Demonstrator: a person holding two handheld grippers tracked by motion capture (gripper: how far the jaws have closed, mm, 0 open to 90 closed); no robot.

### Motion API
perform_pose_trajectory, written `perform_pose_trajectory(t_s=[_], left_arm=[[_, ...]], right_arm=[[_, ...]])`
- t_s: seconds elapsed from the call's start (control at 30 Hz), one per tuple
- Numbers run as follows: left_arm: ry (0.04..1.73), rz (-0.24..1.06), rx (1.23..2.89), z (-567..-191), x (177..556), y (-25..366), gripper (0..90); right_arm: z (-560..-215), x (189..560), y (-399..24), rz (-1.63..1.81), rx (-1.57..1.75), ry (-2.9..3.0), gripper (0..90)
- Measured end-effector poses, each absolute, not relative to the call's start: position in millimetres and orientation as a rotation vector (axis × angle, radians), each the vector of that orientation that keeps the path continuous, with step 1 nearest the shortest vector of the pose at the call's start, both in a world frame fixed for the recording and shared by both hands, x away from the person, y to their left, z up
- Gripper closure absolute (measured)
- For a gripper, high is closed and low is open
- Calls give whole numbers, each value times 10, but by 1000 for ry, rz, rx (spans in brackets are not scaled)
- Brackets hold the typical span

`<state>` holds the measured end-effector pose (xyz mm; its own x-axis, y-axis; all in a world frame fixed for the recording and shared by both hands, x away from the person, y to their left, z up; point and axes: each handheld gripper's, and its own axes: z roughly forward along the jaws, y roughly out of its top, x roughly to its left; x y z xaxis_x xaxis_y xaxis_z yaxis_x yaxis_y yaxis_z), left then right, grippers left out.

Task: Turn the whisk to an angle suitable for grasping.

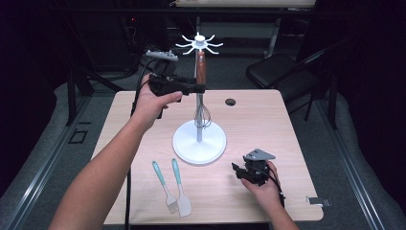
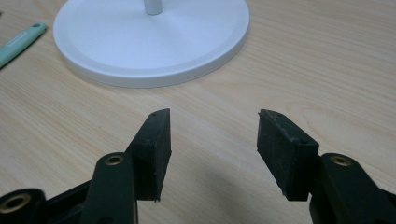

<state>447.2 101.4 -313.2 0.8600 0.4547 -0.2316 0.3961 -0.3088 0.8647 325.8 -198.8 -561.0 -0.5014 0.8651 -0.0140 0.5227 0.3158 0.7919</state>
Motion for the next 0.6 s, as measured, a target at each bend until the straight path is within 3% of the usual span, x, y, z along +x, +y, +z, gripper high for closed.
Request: perform_pose_trajectory(t_s=[0.27,0.6], left_arm=[[706,126,1997,-3417,4352,1106,539],[814,204,1991,-3887,4055,1412,545]], right_arm=[[-5573,3253,-1974,1057,1224,2136,446],[-5503,3252,-1982,1080,1220,2087,372]])
